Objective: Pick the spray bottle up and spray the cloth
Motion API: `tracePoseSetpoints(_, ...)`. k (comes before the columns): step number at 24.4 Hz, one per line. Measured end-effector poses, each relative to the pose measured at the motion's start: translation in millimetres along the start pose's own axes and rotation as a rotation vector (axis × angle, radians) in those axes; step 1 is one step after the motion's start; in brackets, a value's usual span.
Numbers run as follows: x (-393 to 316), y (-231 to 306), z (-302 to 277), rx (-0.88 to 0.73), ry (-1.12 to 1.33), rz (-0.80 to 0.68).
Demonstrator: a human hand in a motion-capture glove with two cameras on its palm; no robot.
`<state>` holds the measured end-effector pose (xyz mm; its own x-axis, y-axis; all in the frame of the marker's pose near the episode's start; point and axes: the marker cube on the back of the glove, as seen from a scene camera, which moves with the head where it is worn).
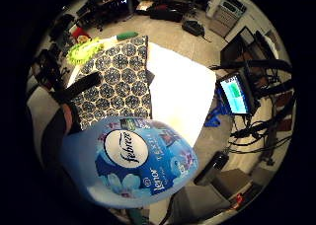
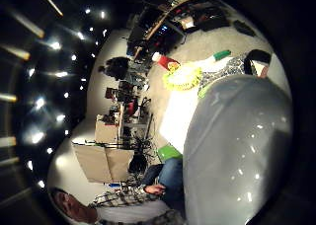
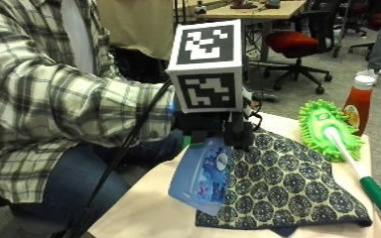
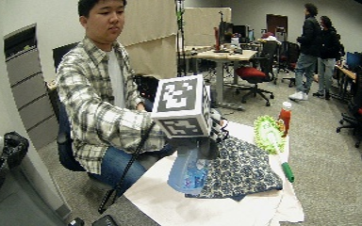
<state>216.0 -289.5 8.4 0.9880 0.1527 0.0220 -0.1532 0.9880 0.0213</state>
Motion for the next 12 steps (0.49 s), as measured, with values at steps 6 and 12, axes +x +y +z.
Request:
tracePoseSetpoints(6, -8, -6, 25, -0.118, 0.182, 0.023)
tracePoseSetpoints(12, -10, -9, 49, -0.231, 0.378, 0.029)
